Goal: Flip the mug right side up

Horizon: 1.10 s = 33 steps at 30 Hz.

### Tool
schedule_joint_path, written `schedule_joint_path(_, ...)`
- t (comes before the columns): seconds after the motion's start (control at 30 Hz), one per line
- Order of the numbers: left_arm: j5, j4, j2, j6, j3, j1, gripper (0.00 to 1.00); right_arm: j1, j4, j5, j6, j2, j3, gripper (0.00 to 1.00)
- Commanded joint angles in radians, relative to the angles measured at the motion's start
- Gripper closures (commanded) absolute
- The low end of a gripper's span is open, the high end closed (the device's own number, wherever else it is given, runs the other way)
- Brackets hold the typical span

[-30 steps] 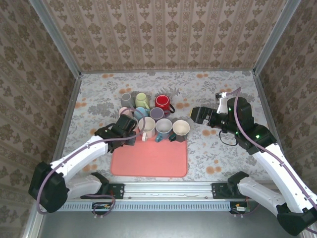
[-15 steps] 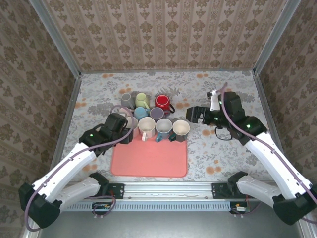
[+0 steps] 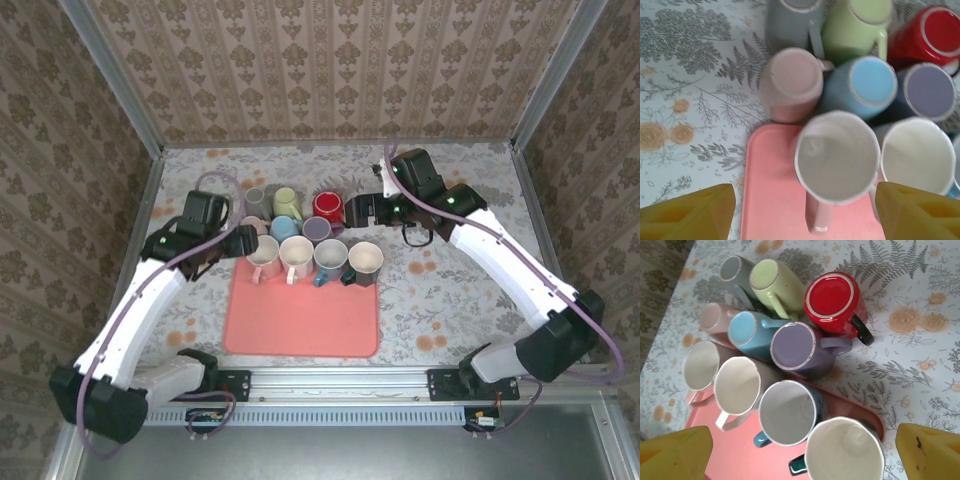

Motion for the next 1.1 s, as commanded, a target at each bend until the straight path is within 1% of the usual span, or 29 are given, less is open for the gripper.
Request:
schedule_joint_path(0.0, -0.061, 0.006, 0.083, -0.012, 0.078, 0.022, 0.21, 0.008, -0.022, 0.066, -0.012, 0.034, 0.037, 0.05)
schedule_joint_path(0.1, -0.074, 0.035, 0.154, -0.017, 0.119, 0.041, 0.17, 0.009, -0.028, 0.098, -0.012, 0.049, 0.040, 0.05)
schedule_joint_path(0.17, -0.065, 0.052, 0.211, -0.033, 0.152, 0.070, 0.15, 0.011, -0.017, 0.106, 0.002, 0.041, 0.023, 0.06)
schedule_joint_path(0.3, -0.046, 0.069, 0.351, -0.055, 0.251, 0.110, 0.14, 0.015, 0.027, 0.131, 0.063, -0.007, -0.053, 0.08)
schedule_joint_path(0.4, -0.001, 0.087, 0.467, -0.050, 0.343, 0.122, 0.14, 0.018, 0.055, 0.102, 0.096, -0.052, -0.100, 0.08)
schedule_joint_path(0.47, 0.037, 0.088, 0.552, -0.050, 0.411, 0.128, 0.14, 0.020, 0.076, 0.079, 0.114, -0.108, -0.138, 0.08)
schedule_joint_path(0.57, 0.076, 0.089, 0.663, -0.048, 0.506, 0.135, 0.14, 0.023, 0.078, 0.059, 0.120, -0.154, -0.173, 0.08)
schedule_joint_path(0.63, 0.083, 0.081, 0.725, -0.058, 0.557, 0.142, 0.14, 0.023, 0.072, 0.053, 0.119, -0.185, -0.194, 0.08)
schedule_joint_path(0.87, 0.078, 0.058, 0.872, -0.097, 0.661, 0.157, 0.16, 0.023, 0.062, 0.054, 0.109, -0.272, -0.258, 0.08)
schedule_joint_path(1.07, 0.110, 0.022, 0.968, -0.110, 0.737, 0.168, 0.20, 0.023, 0.057, 0.054, 0.097, -0.284, -0.284, 0.07)
